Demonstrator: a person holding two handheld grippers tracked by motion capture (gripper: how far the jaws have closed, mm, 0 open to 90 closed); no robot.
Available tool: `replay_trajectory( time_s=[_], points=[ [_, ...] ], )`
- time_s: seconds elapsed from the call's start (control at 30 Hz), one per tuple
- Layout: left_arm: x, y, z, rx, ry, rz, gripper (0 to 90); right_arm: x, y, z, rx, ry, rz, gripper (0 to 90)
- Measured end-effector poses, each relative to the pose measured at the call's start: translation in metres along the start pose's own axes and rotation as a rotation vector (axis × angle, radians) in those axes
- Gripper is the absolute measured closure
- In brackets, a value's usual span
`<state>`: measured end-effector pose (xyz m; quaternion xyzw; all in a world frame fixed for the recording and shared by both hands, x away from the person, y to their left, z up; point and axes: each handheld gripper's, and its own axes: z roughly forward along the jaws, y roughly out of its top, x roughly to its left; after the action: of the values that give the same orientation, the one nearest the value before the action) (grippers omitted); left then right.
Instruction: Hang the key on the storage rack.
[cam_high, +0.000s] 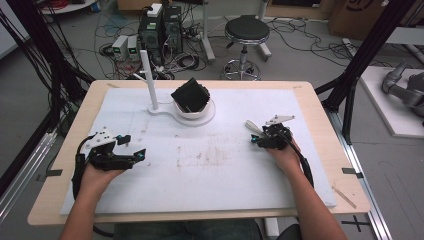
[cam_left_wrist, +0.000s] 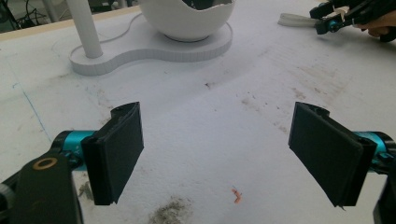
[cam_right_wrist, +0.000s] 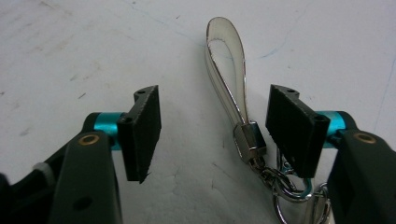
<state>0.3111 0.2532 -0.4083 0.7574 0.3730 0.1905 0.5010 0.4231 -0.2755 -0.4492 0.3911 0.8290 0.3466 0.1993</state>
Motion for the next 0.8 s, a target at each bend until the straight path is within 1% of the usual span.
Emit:
replay_trajectory(
  time_s=[0.03,0.07,0.1,0.13,0.17,0.2,0.23,0.27,0.3,0.33,0.43,0.47,0.5,0.53,0.57,0.63,0.77,0.8],
  points=[
    [0.0,0.0,0.0,0.0,-0.001,0.001,17.9,0.0,0.0,0.0,0.001,0.004,-0.003,39.3],
    [0.0,0.0,0.0,0.0,-0.001,0.001,17.9,0.0,0.0,0.0,0.001,0.004,-0.003,39.3],
    [0.0,0.0,0.0,0.0,-0.001,0.0,18.0,-0.001,-0.001,0.001,0.015,0.015,-0.005,42.8],
    [0.0,0.0,0.0,0.001,0.001,-0.001,18.0,-0.001,-0.001,0.001,0.015,0.015,-0.005,42.8],
    [0.0,0.0,0.0,0.002,-0.001,-0.001,18.0,-0.001,-0.001,0.001,0.022,0.018,-0.007,46.5],
    [0.0,0.0,0.0,0.002,-0.001,-0.001,17.9,-0.001,-0.001,0.001,0.022,0.018,-0.007,46.5],
    [0.0,0.001,-0.001,0.0,-0.001,-0.002,17.9,-0.002,-0.002,0.0,0.026,0.032,0.01,49.4],
    [0.0,0.001,-0.001,0.0,-0.001,-0.002,17.9,-0.002,-0.002,0.0,0.026,0.032,0.01,49.4],
    [0.0,0.001,-0.003,-0.002,-0.001,-0.001,17.9,-0.004,-0.002,-0.001,0.028,0.037,0.023,52.8],
    [0.0,0.001,-0.003,-0.002,-0.001,-0.001,17.9,-0.004,-0.002,-0.001,0.028,0.037,0.023,52.8],
    [0.0,0.001,-0.003,-0.004,-0.002,-0.002,17.9,-0.007,-0.004,-0.004,0.032,0.033,0.03,64.0],
    [0.0,0.001,-0.003,-0.004,-0.002,-0.002,17.9,-0.007,-0.004,-0.004,0.032,0.033,0.03,64.0],
    [0.0,0.001,-0.003,-0.003,-0.001,-0.001,17.9,-0.008,-0.005,-0.006,0.038,0.024,0.041,74.4],
    [0.0,0.001,-0.003,-0.003,-0.002,-0.001,17.9,-0.008,-0.005,-0.006,0.039,0.021,0.039,80.3],
    [0.0,0.001,-0.003,-0.005,-0.003,-0.004,17.9,-0.007,-0.005,-0.007,0.041,0.021,0.035,82.2],
    [0.0,0.001,-0.002,-0.002,-0.003,-0.002,17.9,-0.004,-0.004,-0.007,0.051,0.004,0.024,82.6],
    [0.0,0.002,-0.002,-0.003,-0.003,0.002,18.0,-0.003,-0.003,-0.009,0.059,0.003,0.038,82.8],
    [0.0,0.002,-0.003,-0.006,-0.002,0.0,17.9,-0.004,-0.003,-0.013,0.048,0.009,0.053,82.8]
  ],
)
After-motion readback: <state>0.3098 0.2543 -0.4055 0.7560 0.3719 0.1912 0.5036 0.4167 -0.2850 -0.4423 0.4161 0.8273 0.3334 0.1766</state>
